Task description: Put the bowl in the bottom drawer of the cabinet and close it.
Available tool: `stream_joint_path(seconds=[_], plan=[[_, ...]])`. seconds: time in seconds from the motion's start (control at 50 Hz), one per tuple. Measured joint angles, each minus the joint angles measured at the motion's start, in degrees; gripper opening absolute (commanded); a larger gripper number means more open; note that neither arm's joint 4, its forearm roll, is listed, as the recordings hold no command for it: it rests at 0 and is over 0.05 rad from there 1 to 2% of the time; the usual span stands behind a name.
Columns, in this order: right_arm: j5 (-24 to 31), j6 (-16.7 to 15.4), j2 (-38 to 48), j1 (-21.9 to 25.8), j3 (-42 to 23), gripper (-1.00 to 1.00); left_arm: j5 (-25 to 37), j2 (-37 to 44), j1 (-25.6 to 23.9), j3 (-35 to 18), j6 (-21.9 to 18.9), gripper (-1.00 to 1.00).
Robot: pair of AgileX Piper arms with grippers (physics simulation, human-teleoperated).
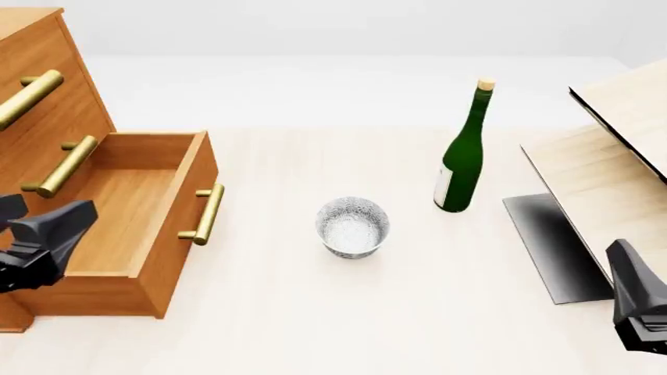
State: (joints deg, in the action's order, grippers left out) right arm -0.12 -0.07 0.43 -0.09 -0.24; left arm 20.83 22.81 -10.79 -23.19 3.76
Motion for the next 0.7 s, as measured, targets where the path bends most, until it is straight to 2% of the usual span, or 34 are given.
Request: stream_joint_path(seconds=[0.7], plan=[[0.0,0.0,0.0,0.0,0.0,1.0,-3.32,14.37,3.33,-1.99,4.23,1.0]])
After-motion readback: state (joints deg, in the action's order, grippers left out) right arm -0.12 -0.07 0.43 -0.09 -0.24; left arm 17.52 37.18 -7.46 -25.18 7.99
